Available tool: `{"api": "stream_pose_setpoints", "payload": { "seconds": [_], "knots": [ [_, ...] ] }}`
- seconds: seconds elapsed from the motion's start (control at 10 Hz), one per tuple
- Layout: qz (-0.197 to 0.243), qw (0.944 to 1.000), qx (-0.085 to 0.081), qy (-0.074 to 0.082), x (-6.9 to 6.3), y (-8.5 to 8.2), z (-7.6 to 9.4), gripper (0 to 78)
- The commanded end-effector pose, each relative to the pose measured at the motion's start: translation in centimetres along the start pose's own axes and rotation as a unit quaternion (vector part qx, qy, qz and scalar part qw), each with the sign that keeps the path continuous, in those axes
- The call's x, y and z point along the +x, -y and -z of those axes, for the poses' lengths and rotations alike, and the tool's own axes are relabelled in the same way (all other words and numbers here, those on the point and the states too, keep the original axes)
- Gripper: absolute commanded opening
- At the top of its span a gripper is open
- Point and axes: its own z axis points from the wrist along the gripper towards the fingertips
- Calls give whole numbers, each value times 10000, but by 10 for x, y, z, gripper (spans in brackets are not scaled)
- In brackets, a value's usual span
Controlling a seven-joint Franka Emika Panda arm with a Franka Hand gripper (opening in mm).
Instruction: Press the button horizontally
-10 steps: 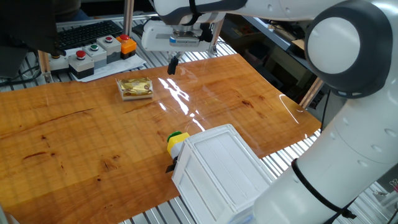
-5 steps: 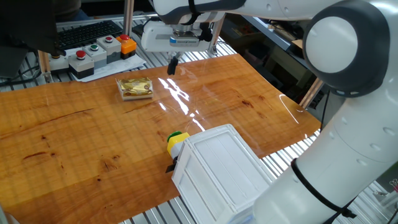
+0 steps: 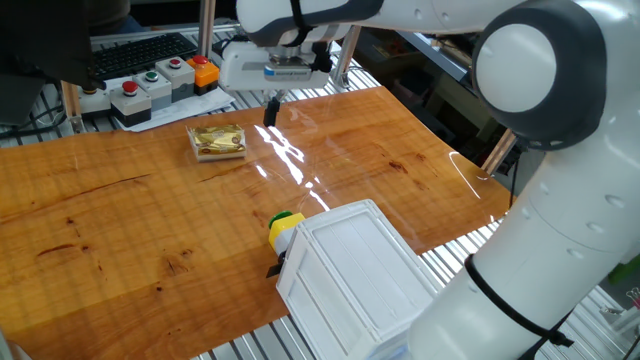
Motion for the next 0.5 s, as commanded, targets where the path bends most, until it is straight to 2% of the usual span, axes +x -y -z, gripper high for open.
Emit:
{"api": "stream_pose_setpoints", "payload": {
  "seconds": [0.1,0.2,0.3,0.5],
  "knots": [
    [38,10000,45,25,-11,-1,-17,0],
    [38,10000,45,25,-11,-1,-17,0],
    [85,10000,41,20,-16,1,-30,0],
    [103,9999,52,20,-18,2,-49,0]
  ]
}}
